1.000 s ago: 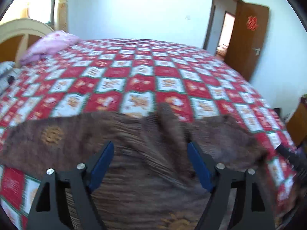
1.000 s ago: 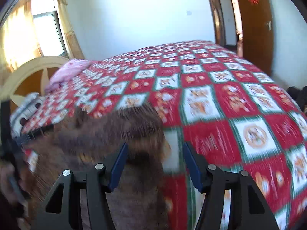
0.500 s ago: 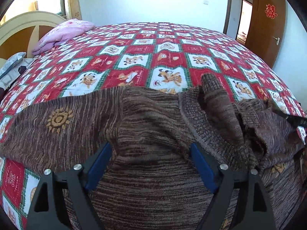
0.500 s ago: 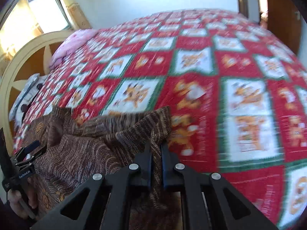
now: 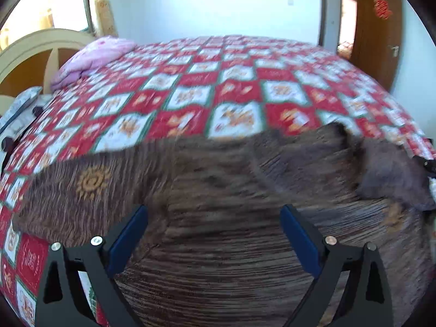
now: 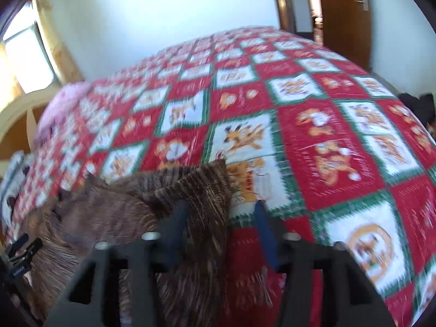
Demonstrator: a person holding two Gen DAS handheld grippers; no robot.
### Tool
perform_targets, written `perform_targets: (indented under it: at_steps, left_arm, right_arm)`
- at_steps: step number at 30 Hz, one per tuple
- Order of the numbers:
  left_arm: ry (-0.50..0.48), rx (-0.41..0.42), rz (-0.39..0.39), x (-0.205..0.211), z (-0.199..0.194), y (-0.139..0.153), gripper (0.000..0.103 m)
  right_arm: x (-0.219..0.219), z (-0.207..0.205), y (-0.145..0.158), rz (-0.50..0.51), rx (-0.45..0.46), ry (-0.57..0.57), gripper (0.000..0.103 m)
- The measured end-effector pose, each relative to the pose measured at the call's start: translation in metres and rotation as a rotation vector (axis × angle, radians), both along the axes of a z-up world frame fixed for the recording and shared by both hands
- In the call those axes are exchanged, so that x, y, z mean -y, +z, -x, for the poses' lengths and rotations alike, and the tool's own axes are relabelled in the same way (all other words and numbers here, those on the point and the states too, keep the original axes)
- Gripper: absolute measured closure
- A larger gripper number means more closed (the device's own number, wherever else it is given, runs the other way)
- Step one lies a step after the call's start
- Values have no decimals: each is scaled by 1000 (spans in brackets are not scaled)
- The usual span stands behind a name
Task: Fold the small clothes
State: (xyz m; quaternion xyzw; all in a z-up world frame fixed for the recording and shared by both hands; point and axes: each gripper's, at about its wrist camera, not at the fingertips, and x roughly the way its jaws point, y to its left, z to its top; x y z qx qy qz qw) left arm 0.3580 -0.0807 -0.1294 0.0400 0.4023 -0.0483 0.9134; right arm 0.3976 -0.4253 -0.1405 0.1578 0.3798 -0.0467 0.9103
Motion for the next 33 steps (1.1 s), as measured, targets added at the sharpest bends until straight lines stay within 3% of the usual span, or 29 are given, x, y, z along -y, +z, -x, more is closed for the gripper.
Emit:
perform_targets:
  at_steps: [4, 7, 8, 10, 12, 13, 14, 16, 19, 23, 26, 27, 28, 29, 30, 33]
  left_arm:
    - [-143, 40, 93, 37, 4, 30, 11]
    - [-236, -27, 164, 73, -6, 28, 31]
    - [-248, -48, 162, 84, -8, 24, 41]
    - [-272, -117, 127, 109, -17, 7, 44]
    - [-262, -143, 92, 117, -21, -3, 51]
    - [-266, -154, 83, 121, -23, -8, 61]
    - [-277, -163, 77, 124, -23, -10, 78]
    - [-305, -161, 77, 127, -21, -6, 98]
    - [-327, -99, 72, 126, -12, 12, 99]
    - [-372, -88, 156, 121, -4, 38, 99]
    - [-406, -32, 122, 123, 6, 46, 96]
    - [-389, 3, 75, 126, 6, 43, 91]
    - [-376, 16, 47, 127, 6, 40, 67]
    - [-366, 9, 28, 127, 4, 34, 30]
    - [-353, 1, 22, 126, 1, 29, 19]
    - [-348, 2, 32, 124, -5, 15, 25]
  right_arm:
    - [-20, 39, 28, 17, 89, 79, 49]
    - [-38, 62, 33, 40, 116, 139, 49]
    - [-39, 68, 31, 50, 132, 132, 49]
    - [-37, 80, 23, 81, 168, 98, 49]
    - [-32, 84, 13, 35, 153, 111, 49]
    - [-32, 83, 8, 8, 135, 132, 49]
    - [-36, 81, 5, 8, 130, 170, 49]
    - [-50, 85, 6, 87, 147, 208, 49]
    - [-62, 85, 5, 115, 146, 247, 49]
    - [-70, 83, -3, 168, 109, 264, 49]
    - [-73, 81, -5, 186, 101, 253, 49]
    - [-73, 81, -4, 183, 103, 246, 49]
    - [-73, 83, -4, 180, 104, 242, 49]
    - [-73, 83, -3, 177, 106, 241, 49]
    - [-74, 83, -3, 178, 108, 243, 49]
    - [-77, 83, -5, 198, 104, 250, 49]
